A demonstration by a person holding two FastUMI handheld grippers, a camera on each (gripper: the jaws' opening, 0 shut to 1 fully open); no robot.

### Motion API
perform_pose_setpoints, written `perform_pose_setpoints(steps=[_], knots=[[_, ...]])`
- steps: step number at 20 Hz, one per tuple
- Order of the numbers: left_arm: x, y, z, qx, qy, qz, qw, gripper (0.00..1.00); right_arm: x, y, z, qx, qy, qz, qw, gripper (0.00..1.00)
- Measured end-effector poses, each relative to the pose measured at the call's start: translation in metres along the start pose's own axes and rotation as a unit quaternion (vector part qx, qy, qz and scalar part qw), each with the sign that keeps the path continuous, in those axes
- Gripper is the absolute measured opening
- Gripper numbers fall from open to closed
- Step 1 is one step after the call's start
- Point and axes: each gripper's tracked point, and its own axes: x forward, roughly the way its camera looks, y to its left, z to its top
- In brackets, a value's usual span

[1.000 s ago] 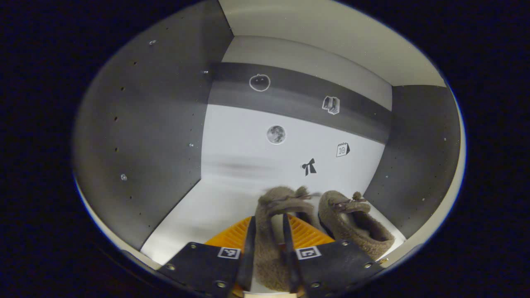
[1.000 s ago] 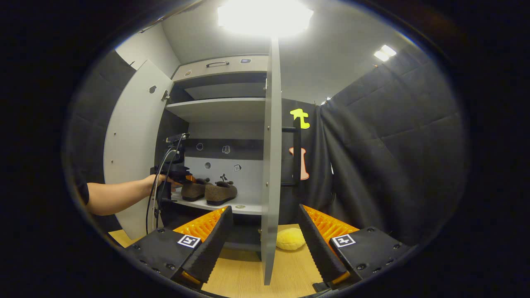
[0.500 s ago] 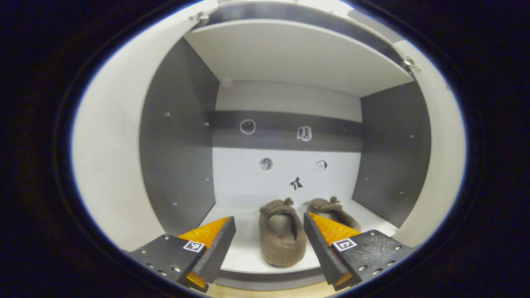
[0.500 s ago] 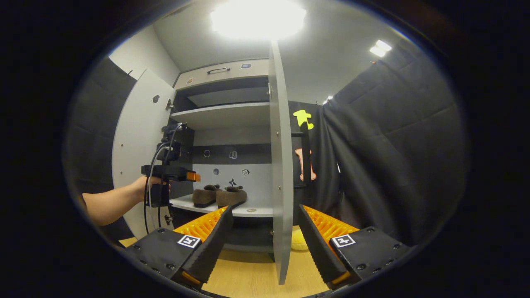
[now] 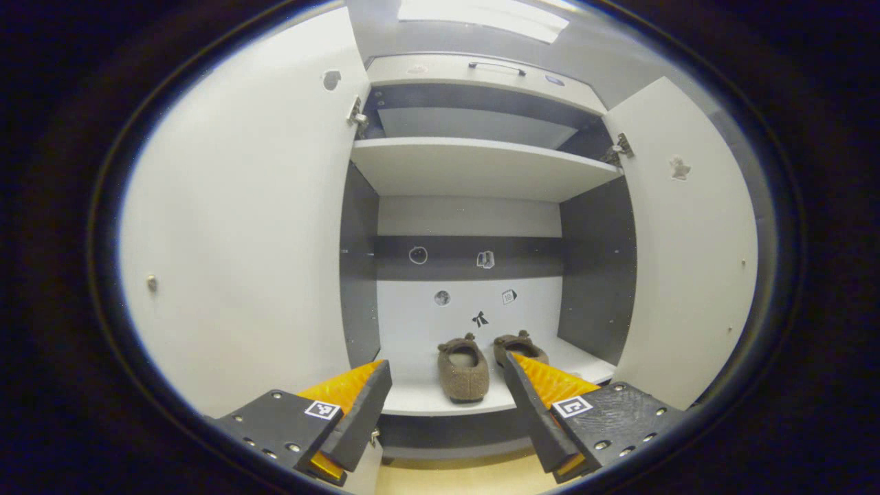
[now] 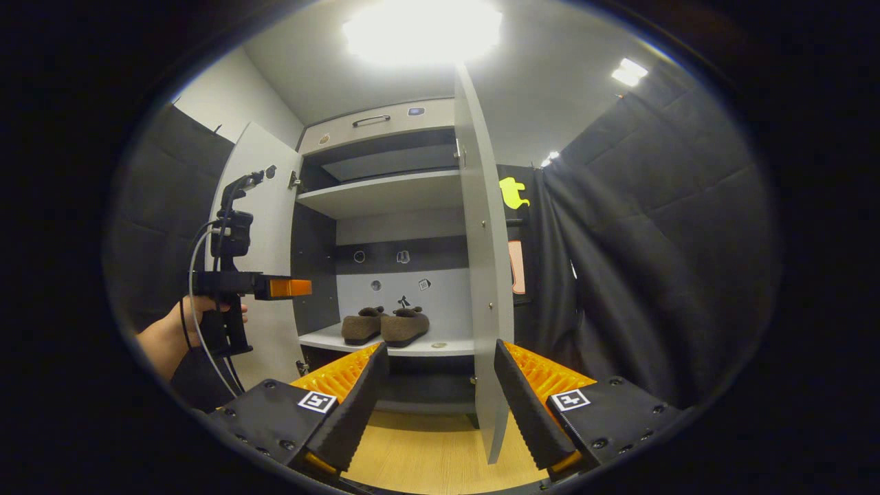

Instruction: Grab one shoe with the right hand and put it into the shoe cabinet, grab the other shoe with the left hand and put it into the shoe cabinet; then close the right door with the right hand and the left door with the left hand.

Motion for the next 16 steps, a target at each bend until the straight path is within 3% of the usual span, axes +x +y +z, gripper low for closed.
perform_pose_setpoints(steps=[1, 4, 5, 16], knots=[[-0.015, 0.002, -0.002, 0.001, -0.002, 0.0, 1.0, 1.0, 0.0, 0.004, 0.0, 0.002, 0.001, 0.003, 1.0, 0.97], [-0.052, 0.008, -0.005, 0.008, -0.004, 0.003, 1.0, 1.0, 0.001, 0.015, 0.001, 0.004, 0.004, 0.013, 1.0, 0.94], [-0.062, 0.01, -0.004, 0.007, -0.005, 0.005, 1.0, 1.0, 0.001, 0.017, 0.001, 0.004, 0.004, 0.015, 1.0, 0.98], [-0.157, 0.044, -0.023, 0.013, 0.003, 0.033, 0.999, 1.0, 0.005, 0.04, 0.007, 0.023, 0.012, 0.034, 0.999, 0.93]])
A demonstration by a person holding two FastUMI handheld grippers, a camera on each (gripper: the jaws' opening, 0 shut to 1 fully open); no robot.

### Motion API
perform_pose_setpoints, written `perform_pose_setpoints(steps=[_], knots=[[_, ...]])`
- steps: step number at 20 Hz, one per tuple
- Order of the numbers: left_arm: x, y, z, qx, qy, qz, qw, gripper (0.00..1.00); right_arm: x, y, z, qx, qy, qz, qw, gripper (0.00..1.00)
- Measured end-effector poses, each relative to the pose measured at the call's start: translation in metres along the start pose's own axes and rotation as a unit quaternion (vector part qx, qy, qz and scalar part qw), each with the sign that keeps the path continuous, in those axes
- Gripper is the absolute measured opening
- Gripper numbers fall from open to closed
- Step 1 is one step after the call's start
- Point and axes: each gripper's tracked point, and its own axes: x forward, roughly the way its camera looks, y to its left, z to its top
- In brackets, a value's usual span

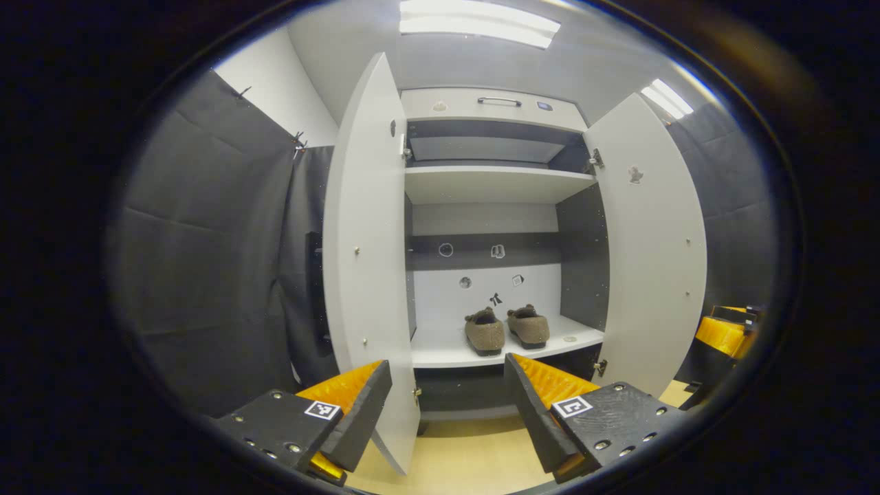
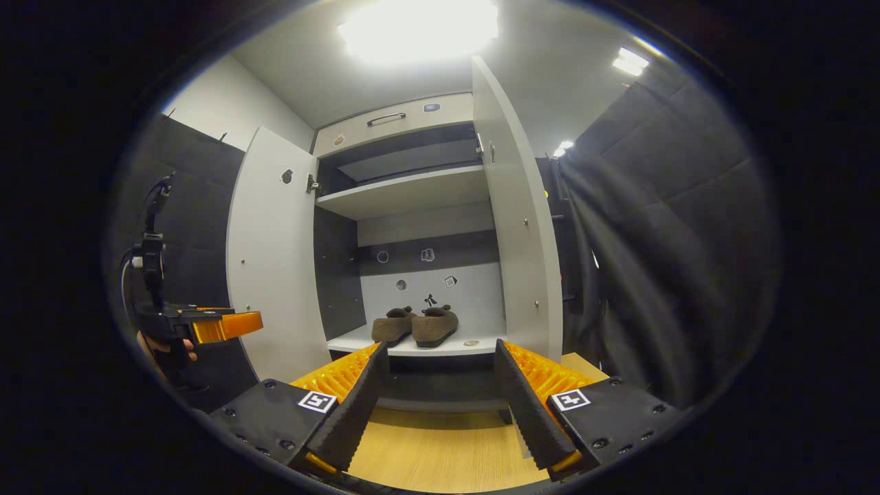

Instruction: Grab one shoe with the right hand and put it into the shoe cabinet, grab the other shoe with the left hand and put it into the shoe cabinet; then close the right door with the right hand and the left door with the left hand.

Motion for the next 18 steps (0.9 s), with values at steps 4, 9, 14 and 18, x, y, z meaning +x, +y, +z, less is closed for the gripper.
perform_pose_setpoints(steps=[4, 9, 14, 18], knots=[[-0.023, 0.015, -0.003, -0.001, -0.003, 0.014, 1.0, 1.0, -0.001, -0.004, 0.004, -0.009, 0.001, -0.004, 1.0, 0.97], [-0.036, 0.033, -0.007, -0.001, 0.0, 0.031, 1.0, 1.0, -0.004, -0.037, 0.015, -0.039, 0.006, -0.043, 0.998, 0.97], [-0.039, 0.049, -0.006, -0.002, -0.001, 0.048, 0.999, 1.0, -0.008, -0.094, 0.037, -0.065, -0.001, -0.117, 0.991, 0.93], [-0.042, 0.057, -0.005, -0.005, -0.003, 0.058, 0.998, 1.0, -0.01, -0.147, 0.062, -0.078, -0.018, -0.199, 0.977, 0.93]])
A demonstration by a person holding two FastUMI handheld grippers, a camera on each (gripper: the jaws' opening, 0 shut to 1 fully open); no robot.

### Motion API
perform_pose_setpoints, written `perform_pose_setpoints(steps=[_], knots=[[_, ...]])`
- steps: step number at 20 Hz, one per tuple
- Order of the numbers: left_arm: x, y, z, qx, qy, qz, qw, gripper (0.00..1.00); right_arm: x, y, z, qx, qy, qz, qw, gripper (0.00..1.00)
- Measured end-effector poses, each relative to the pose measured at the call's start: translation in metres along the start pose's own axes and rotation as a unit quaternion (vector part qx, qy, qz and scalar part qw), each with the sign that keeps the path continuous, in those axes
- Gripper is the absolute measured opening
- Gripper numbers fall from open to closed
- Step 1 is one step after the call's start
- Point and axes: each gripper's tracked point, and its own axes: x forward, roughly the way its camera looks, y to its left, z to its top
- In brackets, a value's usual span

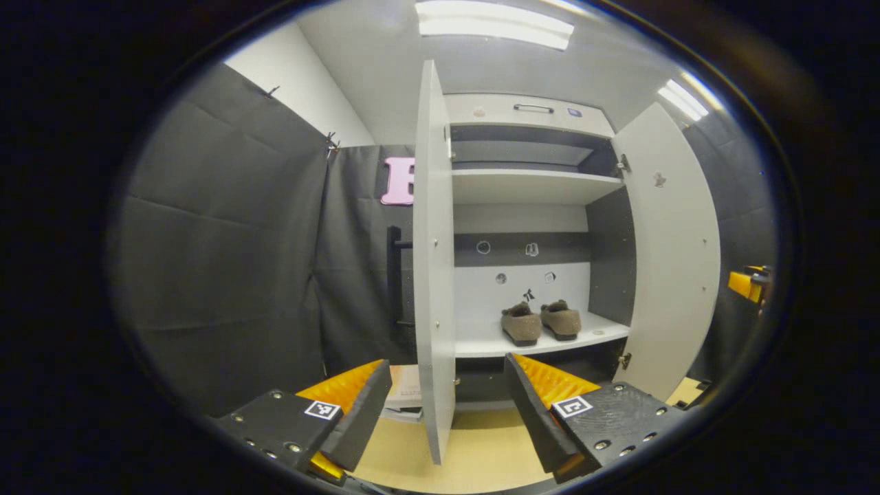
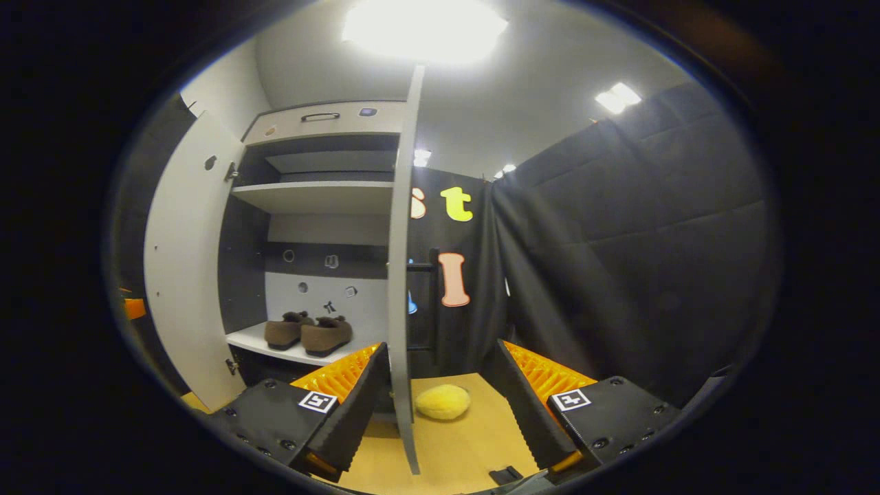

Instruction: Grab one shoe with the right hand and put it into the shoe cabinet, grab the other shoe with the left hand and put it into the shoe cabinet; then close the right door with the right hand and the left door with the left hand.

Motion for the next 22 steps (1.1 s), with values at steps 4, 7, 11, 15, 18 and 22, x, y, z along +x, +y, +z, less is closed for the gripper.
perform_pose_setpoints(steps=[4, 7, 11, 15, 18, 22], knots=[[-0.003, 0.013, -0.002, 0.002, 0.002, 0.017, 1.0, 1.0, 0.027, -0.037, 0.008, 0.0, -0.002, -0.075, 0.997, 0.97], [-0.007, 0.029, -0.007, 0.0, 0.01, 0.035, 0.999, 1.0, 0.047, -0.048, 0.007, 0.006, 0.005, -0.105, 0.994, 0.97], [-0.014, 0.049, -0.008, 0.002, 0.012, 0.059, 0.998, 0.96, 0.072, -0.04, 0.003, 0.008, 0.019, -0.111, 0.994, 0.93], [-0.02, 0.066, -0.008, 0.004, 0.011, 0.076, 0.997, 1.0, 0.078, -0.028, 0.003, -0.009, 0.019, -0.103, 0.994, 0.97], [-0.022, 0.072, -0.008, 0.0, 0.011, 0.084, 0.996, 1.0, 0.074, -0.017, 0.005, -0.015, 0.02, -0.084, 0.996, 0.91], [-0.018, 0.081, -0.011, -0.003, 0.011, 0.085, 0.996, 1.0, 0.067, 0.009, 0.006, -0.011, 0.017, -0.05, 0.999, 0.96]])
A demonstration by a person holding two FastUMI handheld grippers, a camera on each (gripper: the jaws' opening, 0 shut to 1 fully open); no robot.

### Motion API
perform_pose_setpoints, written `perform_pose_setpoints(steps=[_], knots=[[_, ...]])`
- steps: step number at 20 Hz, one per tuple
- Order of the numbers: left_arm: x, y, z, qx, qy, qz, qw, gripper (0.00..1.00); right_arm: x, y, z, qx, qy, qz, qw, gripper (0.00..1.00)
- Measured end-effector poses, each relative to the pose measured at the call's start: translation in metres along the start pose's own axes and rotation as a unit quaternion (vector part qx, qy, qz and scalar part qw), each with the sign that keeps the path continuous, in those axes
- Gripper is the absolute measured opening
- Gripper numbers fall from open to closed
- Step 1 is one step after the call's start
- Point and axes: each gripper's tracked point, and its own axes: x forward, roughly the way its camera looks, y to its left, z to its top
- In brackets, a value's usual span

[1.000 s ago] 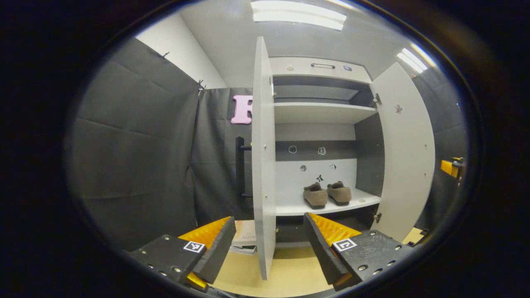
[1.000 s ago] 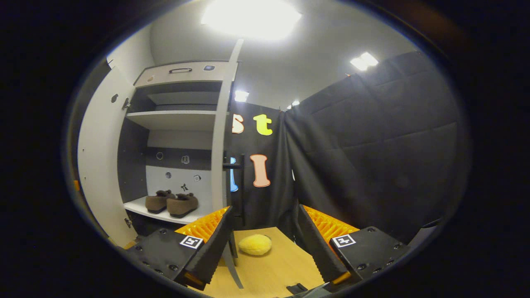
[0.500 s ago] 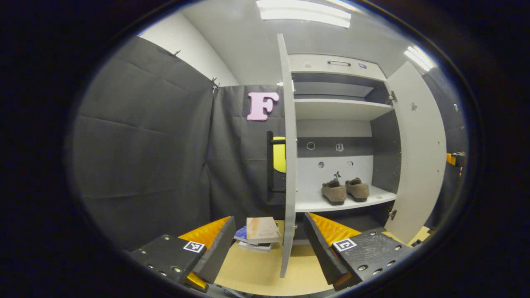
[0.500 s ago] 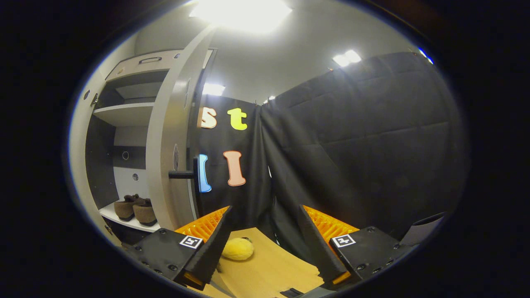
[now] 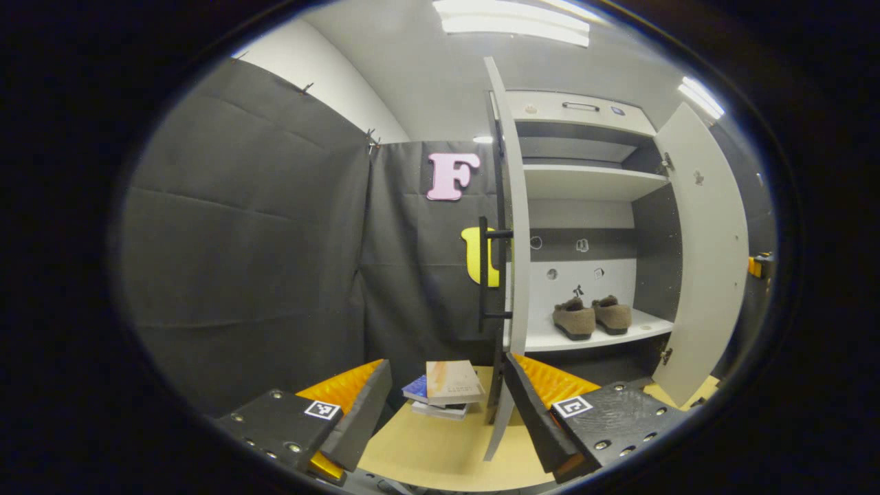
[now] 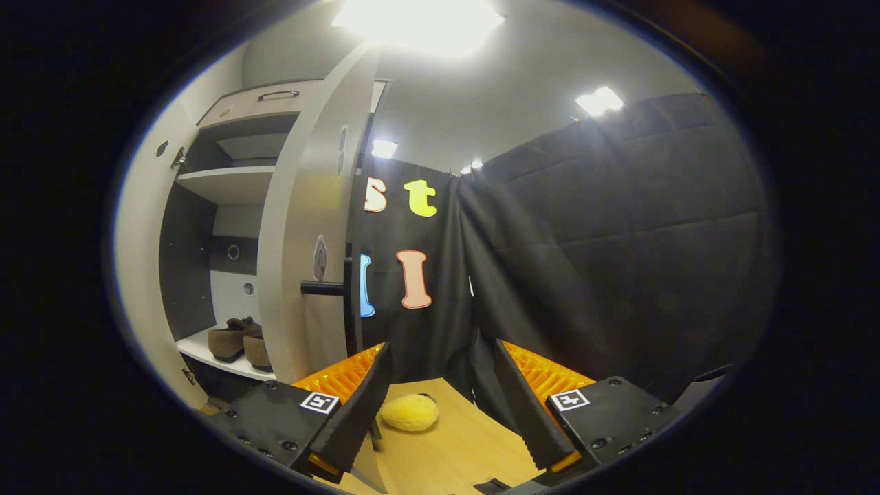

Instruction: Grab one shoe with the right hand and put it into the shoe cabinet, grab the other shoe with the left hand and put it into the shoe cabinet; then close the right door with the right hand and the left door with the left hand.

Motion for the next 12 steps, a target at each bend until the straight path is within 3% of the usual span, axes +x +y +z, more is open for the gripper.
perform_pose_setpoints(steps=[2, 3, 5, 12], knots=[[0.004, 0.0, -0.001, 0.0, 0.0, -0.001, 1.0, 1.0, -0.006, 0.022, 0.002, -0.001, -0.004, 0.032, 0.999, 0.91], [0.006, -0.001, -0.001, -0.001, 0.001, -0.001, 1.0, 1.0, -0.008, 0.032, 0.002, 0.001, -0.005, 0.045, 0.999, 0.95], [0.004, -0.003, 0.0, -0.005, 0.001, -0.003, 1.0, 1.0, -0.009, 0.047, 0.002, 0.006, -0.006, 0.067, 0.998, 0.92], [-0.001, 0.004, 0.003, -0.005, -0.001, 0.012, 1.0, 1.0, -0.005, 0.091, 0.003, 0.022, -0.001, 0.112, 0.993, 0.96]])
